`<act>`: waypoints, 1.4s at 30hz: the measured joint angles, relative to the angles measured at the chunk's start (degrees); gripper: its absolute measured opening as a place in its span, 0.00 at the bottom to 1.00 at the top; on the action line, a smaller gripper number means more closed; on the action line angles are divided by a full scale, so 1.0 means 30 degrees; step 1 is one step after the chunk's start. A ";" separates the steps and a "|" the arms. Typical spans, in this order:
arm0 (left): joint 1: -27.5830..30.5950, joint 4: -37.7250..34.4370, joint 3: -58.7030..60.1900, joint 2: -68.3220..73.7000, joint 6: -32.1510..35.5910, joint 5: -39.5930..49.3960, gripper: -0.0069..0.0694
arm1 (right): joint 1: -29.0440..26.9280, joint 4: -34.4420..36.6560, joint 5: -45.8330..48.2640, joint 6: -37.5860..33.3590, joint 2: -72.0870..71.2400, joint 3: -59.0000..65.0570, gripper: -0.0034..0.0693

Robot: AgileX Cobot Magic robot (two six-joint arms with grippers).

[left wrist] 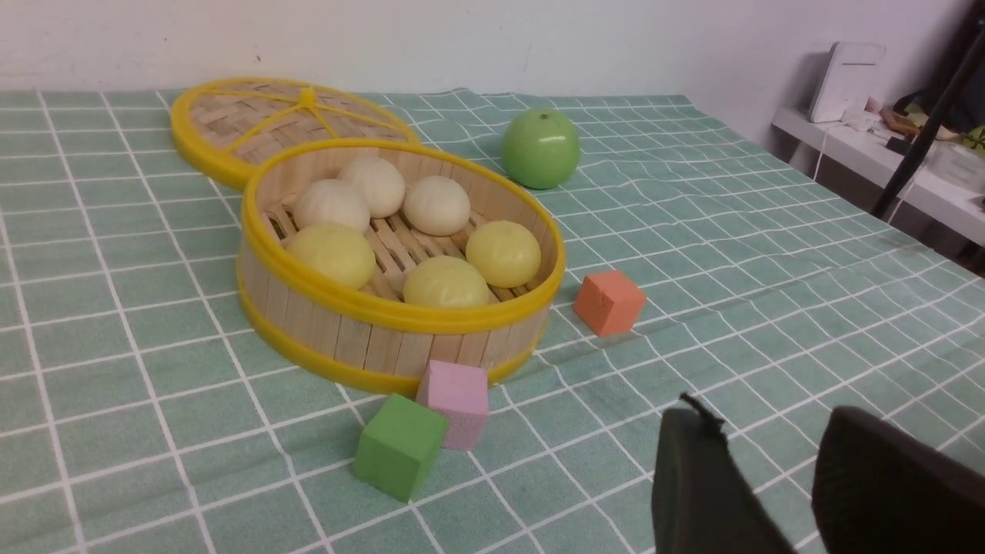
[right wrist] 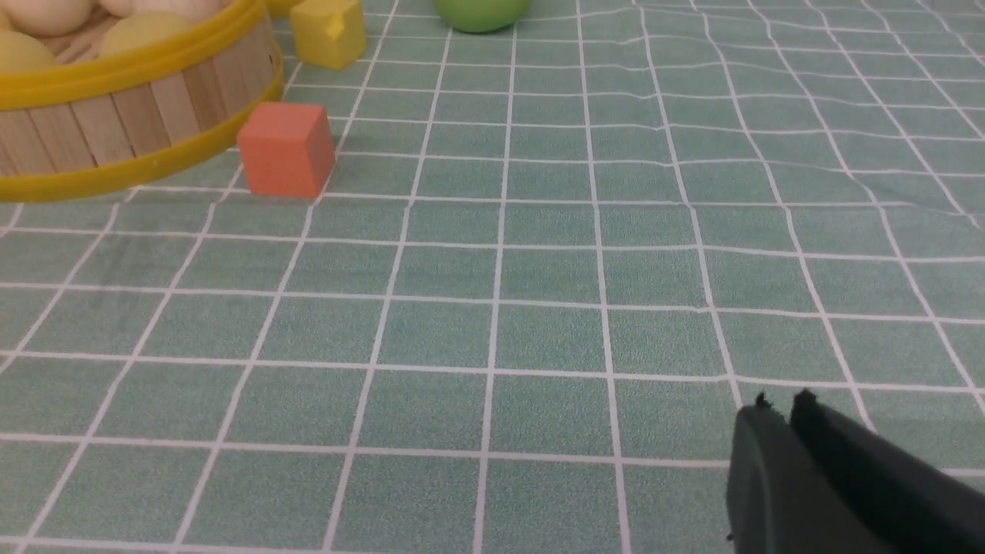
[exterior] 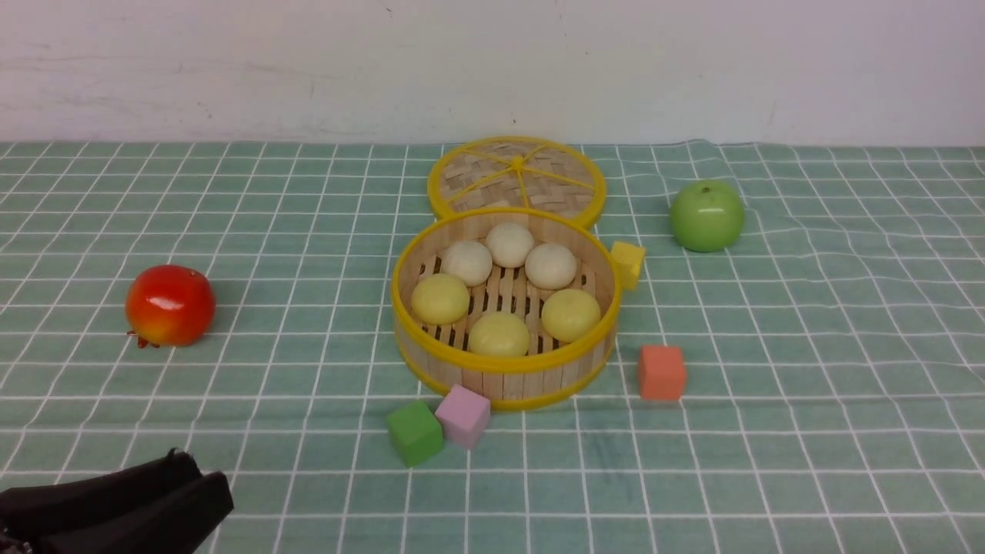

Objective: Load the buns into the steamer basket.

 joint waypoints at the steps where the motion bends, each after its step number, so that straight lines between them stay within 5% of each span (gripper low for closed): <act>1: 0.0053 0.0067 -0.0002 0.0000 0.0079 -0.0313 0.39 | 0.0000 0.0000 0.0000 0.0000 0.0000 0.0000 0.11; 7: 0.2615 0.0115 0.0665 -0.0727 -0.0429 -0.0962 0.38 | 0.0000 -0.0021 0.0000 0.0000 0.0000 0.0000 0.12; 13: 0.8082 0.2586 0.3495 -0.6164 -0.2676 0.1175 0.10 | 0.0000 -0.0037 0.0000 0.0000 0.0000 0.0000 0.13; 16: 0.9299 0.3773 0.5108 -0.7684 -0.3140 0.2590 0.07 | 0.0000 -0.0041 0.0000 0.0000 0.0000 0.0000 0.13; 22: 1.0091 0.4468 0.5526 -0.7835 -0.3967 0.6391 0.07 | 0.0000 -0.0094 0.0000 0.0005 -0.0022 0.0000 0.14; 42: 1.0090 0.4575 0.5526 -0.7835 -0.4001 0.6370 0.07 | 0.0000 -0.0094 0.0000 0.0005 -0.0022 0.0000 0.17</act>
